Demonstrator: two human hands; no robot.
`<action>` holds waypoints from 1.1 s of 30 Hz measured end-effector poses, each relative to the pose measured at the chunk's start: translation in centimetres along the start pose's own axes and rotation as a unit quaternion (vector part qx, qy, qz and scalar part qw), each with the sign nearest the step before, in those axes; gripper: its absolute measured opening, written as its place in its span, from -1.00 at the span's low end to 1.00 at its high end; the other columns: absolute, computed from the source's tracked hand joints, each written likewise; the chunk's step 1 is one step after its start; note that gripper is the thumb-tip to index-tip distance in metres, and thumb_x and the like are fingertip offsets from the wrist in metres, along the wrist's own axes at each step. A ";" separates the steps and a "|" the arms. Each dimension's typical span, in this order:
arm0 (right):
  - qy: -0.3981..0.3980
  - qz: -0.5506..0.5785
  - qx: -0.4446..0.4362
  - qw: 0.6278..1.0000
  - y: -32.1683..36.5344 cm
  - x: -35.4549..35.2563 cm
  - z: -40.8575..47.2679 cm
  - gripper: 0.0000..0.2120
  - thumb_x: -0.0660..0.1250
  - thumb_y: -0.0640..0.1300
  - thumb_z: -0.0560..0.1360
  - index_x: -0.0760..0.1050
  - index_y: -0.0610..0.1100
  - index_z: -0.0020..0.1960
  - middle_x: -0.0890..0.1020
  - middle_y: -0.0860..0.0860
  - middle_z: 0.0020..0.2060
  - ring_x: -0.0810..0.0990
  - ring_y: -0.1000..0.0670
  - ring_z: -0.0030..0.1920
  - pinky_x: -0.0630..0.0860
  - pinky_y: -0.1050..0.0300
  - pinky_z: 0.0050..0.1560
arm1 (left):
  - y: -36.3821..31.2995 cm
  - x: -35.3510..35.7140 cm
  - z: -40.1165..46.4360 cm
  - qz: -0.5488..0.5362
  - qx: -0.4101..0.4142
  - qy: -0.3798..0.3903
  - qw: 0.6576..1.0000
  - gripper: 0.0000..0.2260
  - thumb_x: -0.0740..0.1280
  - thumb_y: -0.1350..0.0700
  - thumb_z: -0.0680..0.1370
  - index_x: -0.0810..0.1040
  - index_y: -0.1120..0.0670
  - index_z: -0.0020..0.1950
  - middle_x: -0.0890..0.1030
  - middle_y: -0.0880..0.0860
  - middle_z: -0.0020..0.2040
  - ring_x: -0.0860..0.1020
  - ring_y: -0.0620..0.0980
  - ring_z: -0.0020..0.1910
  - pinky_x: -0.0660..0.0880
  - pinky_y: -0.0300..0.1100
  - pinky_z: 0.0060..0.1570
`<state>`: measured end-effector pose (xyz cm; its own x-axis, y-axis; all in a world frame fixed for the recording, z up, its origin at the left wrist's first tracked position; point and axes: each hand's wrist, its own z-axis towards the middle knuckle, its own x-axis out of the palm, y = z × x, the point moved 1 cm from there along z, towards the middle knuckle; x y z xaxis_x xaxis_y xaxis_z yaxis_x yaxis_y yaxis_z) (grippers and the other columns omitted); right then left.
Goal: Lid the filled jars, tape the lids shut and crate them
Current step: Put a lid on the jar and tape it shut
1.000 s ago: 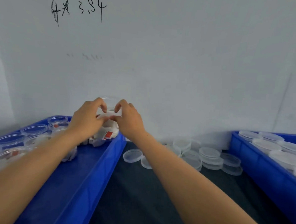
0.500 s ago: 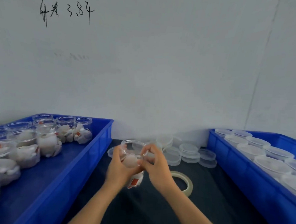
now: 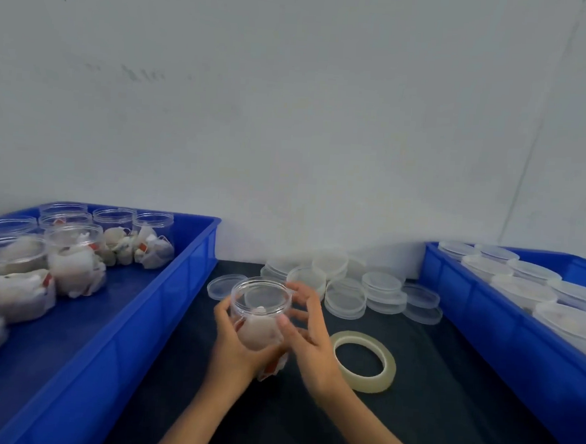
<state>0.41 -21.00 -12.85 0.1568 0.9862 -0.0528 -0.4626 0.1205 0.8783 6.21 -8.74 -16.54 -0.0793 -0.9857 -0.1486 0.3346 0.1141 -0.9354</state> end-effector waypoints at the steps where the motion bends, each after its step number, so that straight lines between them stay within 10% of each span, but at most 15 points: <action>1: -0.031 0.030 0.002 0.999 -0.5 -0.2 0.6 -0.68 0.26 -0.14 0.59 0.36 0.08 0.30 0.53 0.06 0.07 0.55 0.15 0.00 0.53 0.23 -0.03 | 0.1 0.0 -0.1 0.006 -0.008 0.012 1.000 -0.05 0.65 0.03 0.18 0.06 -0.22 0.33 0.37 -0.19 0.14 0.46 -0.28 0.01 0.43 -0.43 -0.26; 5: -0.120 -0.044 0.049 0.991 -3.4 -0.9 4.8 -0.77 0.22 -0.31 0.59 0.38 -0.01 0.12 0.52 0.03 -0.11 0.54 0.10 -0.15 0.52 0.20 -0.10 | 0.7 -0.2 -0.6 0.003 -0.005 0.023 1.000 -0.12 0.66 0.02 0.19 0.07 -0.20 0.21 0.40 -0.08 0.18 0.51 -0.20 0.01 0.47 -0.49 -0.27; 13: 0.088 -0.446 0.062 0.889 -8.3 0.6 12.0 -0.38 0.34 0.16 0.49 0.24 -0.07 0.42 0.35 -0.11 0.40 0.22 -0.17 0.40 0.21 -0.10 0.34 | 0.6 -1.1 -0.3 -0.142 0.017 -0.099 0.985 -0.15 0.62 -0.01 0.07 0.26 -0.21 0.25 0.42 -0.20 0.14 0.53 -0.20 0.03 0.52 -0.30 -0.16; 22: 0.128 -0.612 0.099 0.774 -10.3 2.8 13.3 -0.34 0.14 0.20 0.57 0.09 -0.20 0.48 0.29 -0.25 0.39 0.24 -0.23 0.40 0.22 -0.16 0.31 | 1.7 -0.8 0.2 -0.162 0.029 -0.145 0.976 -0.16 0.65 0.12 0.14 0.26 -0.18 0.26 0.43 -0.11 0.20 0.52 -0.11 0.09 0.52 -0.28 -0.11; 27: 0.133 -0.558 0.095 0.814 -8.8 1.6 12.1 -0.28 0.26 0.18 0.52 0.09 -0.19 0.47 0.28 -0.25 0.35 0.36 -0.27 0.32 0.30 -0.12 0.30 | 1.5 -0.8 0.2 -0.177 0.036 -0.137 0.974 -0.11 0.61 0.04 0.04 0.29 -0.16 0.29 0.43 -0.13 0.18 0.51 -0.03 0.16 0.56 0.07 0.10; 33: 0.105 -0.427 0.096 0.893 -4.9 -1.4 8.1 -0.23 0.46 0.09 0.40 0.15 -0.10 0.45 0.30 -0.12 0.30 0.39 -0.19 0.29 0.40 -0.06 0.30 | 0.8 -0.7 -0.3 -0.159 0.023 -0.095 0.982 -0.11 0.60 -0.11 -0.01 0.36 -0.29 0.28 0.41 -0.26 0.18 0.50 -0.09 0.14 0.61 0.02 -0.02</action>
<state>9.56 -23.92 -13.23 0.2043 0.5455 -0.8129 -0.0922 0.8374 0.5388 6.28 -7.91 -17.31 -0.0123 -0.9765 0.2150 0.3639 -0.2047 -0.9087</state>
